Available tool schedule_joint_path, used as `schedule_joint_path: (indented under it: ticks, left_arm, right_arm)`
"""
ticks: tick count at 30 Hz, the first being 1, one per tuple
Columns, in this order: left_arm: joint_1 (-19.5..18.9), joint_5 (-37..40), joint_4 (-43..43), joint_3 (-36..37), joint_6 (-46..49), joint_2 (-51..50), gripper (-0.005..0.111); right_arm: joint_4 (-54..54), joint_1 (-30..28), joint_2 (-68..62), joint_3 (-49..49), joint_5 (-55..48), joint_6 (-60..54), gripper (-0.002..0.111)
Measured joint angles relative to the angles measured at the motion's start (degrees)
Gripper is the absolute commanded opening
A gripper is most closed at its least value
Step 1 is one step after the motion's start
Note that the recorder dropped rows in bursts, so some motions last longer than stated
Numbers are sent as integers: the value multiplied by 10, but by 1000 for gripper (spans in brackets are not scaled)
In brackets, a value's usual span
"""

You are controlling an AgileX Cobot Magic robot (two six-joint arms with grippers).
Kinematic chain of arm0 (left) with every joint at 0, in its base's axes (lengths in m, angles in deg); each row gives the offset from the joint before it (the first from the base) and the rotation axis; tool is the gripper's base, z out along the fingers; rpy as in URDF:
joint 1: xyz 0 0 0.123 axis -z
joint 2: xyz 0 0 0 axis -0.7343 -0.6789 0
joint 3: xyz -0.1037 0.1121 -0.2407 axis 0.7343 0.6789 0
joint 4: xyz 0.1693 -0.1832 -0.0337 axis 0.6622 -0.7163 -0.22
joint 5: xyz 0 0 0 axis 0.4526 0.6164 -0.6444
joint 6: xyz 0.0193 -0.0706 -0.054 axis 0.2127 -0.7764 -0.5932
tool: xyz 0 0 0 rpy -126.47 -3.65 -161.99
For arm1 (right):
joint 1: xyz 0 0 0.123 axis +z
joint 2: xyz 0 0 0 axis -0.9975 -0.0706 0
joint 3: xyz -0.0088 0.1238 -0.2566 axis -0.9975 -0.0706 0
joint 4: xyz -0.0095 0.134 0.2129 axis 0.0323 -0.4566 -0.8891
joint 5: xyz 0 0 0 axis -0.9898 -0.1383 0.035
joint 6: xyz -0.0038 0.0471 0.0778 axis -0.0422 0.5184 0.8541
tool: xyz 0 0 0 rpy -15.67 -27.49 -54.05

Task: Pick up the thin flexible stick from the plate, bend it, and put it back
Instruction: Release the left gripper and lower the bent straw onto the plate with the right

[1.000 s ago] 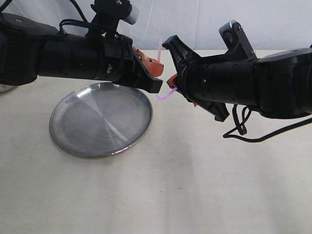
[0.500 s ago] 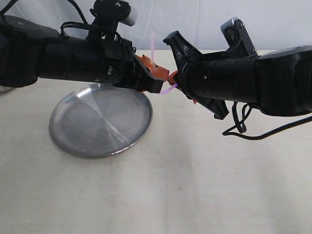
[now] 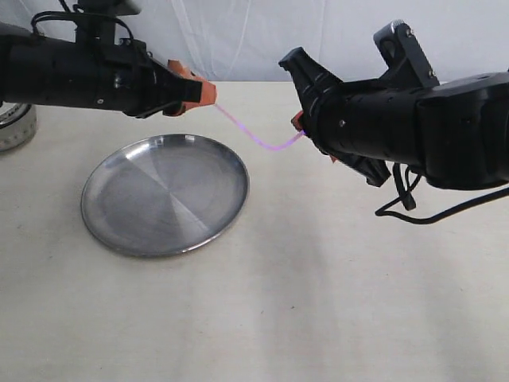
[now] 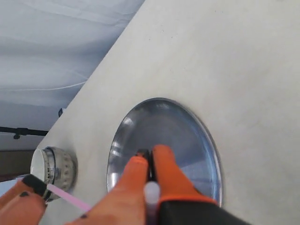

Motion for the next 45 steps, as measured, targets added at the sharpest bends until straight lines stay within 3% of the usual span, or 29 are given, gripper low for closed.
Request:
schedule_joint_path:
  ticks: [3, 5, 10, 16, 28, 30, 35, 36, 45]
  left_arm:
    - [-26, 3, 0, 0, -26, 0, 48]
    - [-47, 9, 1, 0, -43, 3, 39]
    - [-102, 34, 7, 8, -60, 41, 0]
    - [-152, 90, 41, 37, -66, 111, 0]
    - [-158, 106, 88, 92, -86, 205, 0]
    - [-158, 106, 97, 98, -93, 215, 0]
    - [-158, 107, 151, 101, -133, 243, 0]
    - [-158, 107, 163, 101, -141, 250, 0]
    - [-158, 112, 249, 101, -199, 306, 0]
  right_arm:
    - [12, 0, 0, 0, 1, 0, -1]
    - [17, 0, -4, 1, 1, 1, -1]
    - [48, 0, -50, 29, -7, 1, -1]
    - [93, 0, -134, 116, -50, 1, -1]
    - [182, 0, -281, 267, -154, 1, -1]
    - [185, 0, -298, 284, -169, 1, 5]
    - [185, 0, -321, 304, -187, 1, 41]
    - [182, 0, -325, 306, -189, 1, 44]
    - [167, -1, -330, 309, -193, 1, 45]
